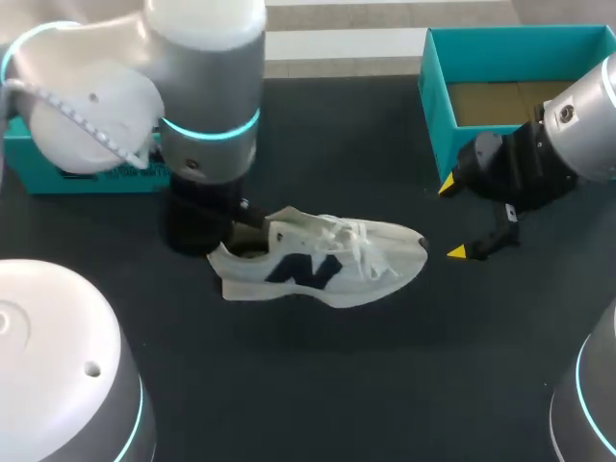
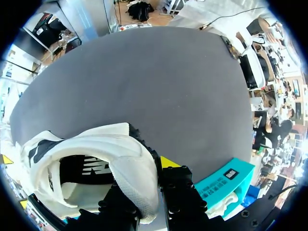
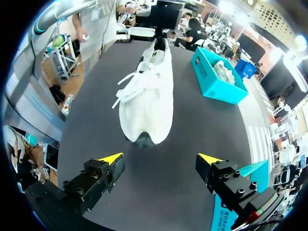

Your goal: Take the shoe out of the shoebox, open the shoe tongue, remove and reinsert the insole, then place the shoe into the shoebox

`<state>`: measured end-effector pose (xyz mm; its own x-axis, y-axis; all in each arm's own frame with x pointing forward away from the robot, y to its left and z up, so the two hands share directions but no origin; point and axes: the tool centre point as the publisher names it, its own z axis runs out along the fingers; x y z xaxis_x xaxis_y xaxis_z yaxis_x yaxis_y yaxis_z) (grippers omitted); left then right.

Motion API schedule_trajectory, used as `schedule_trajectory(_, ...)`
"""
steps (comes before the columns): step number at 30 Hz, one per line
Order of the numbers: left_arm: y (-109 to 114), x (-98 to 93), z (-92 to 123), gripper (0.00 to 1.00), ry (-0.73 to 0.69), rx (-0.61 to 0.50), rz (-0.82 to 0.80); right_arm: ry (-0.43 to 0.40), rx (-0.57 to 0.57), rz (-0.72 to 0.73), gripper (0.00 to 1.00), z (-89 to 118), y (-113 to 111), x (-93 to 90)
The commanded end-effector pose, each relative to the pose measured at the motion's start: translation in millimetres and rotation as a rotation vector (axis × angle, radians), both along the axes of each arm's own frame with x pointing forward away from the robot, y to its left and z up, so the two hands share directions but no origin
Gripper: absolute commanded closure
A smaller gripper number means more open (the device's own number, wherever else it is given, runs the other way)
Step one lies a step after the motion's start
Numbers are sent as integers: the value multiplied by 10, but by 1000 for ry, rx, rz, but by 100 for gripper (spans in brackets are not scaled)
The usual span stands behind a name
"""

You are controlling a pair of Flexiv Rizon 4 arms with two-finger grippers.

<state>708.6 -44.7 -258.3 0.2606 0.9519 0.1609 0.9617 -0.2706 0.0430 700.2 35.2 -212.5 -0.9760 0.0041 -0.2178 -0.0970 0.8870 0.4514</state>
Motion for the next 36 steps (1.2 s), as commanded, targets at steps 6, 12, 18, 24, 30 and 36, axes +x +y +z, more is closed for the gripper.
schedule_trajectory(6, -329, 106, -396, 100, 0, 2, 1, -1, -3, -3, 0, -12, 14, 0)
schedule_trajectory(12, -361, 124, -681, 100, 1, 23, 10, -1, -3, -3, 0, -12, 14, 0)
schedule_trajectory(18, -341, 141, -949, 100, 22, 54, 11, -1, -3, -3, 0, -12, 14, 0)
schedule_trajectory(24, -339, 115, -1049, 100, -44, 75, 31, -1, -3, -3, 0, -12, 14, 0)
schedule_trajectory(30, -283, 113, -1137, 100, -34, 81, 114, -1, -3, -3, 0, -12, 14, 0)
schedule_trajectory(36, -248, 67, -1194, 100, -22, 107, 116, -1, -3, -3, 0, -12, 14, 0)
